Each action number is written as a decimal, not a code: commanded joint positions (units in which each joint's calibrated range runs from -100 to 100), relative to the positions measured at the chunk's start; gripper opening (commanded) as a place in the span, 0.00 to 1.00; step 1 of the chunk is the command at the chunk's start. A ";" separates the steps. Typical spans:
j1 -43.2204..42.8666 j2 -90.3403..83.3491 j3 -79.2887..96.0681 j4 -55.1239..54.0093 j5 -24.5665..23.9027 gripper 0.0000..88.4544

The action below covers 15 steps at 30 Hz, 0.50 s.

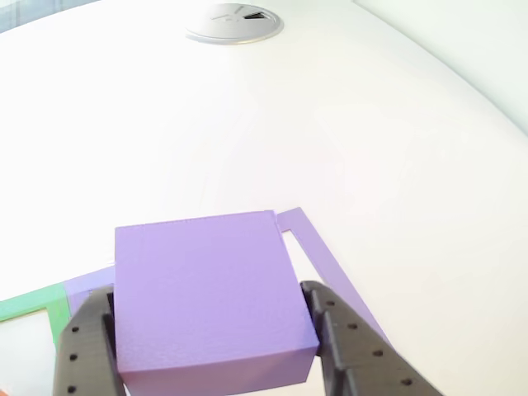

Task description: Tower of hanoi

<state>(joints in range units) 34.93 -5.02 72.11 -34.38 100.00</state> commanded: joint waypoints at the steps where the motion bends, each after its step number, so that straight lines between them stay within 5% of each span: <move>1: -0.70 -19.24 -2.57 21.10 0.00 0.16; 15: -7.80 -40.96 -56.11 105.07 0.00 0.15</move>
<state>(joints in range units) 30.95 -42.34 34.93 50.91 100.00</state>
